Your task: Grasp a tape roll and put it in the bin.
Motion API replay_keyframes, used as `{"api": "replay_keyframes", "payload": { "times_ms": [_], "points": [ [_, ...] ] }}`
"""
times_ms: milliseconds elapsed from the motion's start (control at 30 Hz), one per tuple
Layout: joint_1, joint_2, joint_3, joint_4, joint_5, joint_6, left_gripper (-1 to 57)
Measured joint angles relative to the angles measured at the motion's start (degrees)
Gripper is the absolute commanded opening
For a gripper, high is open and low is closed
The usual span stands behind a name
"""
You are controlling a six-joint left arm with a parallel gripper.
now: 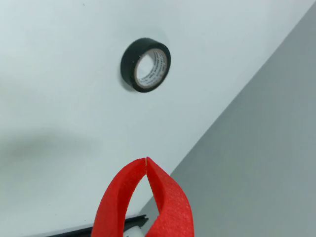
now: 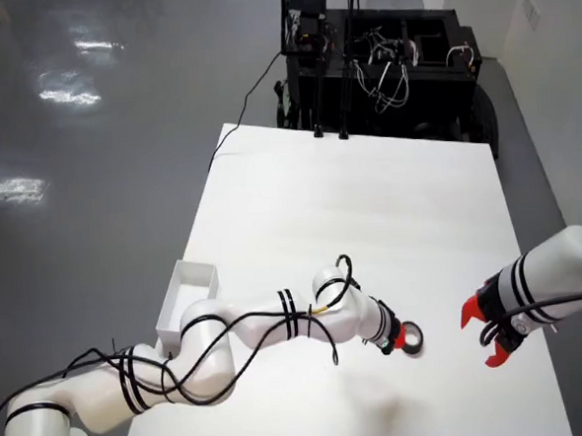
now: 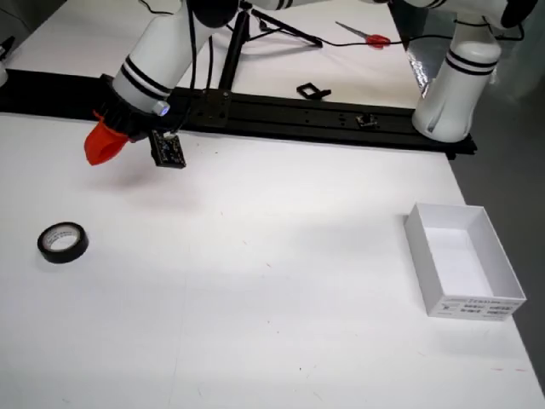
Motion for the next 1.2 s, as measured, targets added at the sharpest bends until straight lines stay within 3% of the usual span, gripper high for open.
{"api": "replay_keyframes", "payload": {
  "times_ms": [1200],
  "points": [
    [1.84, 8.51, 3.4, 1.2, -25.77, -1.52, -0.6]
  ]
}}
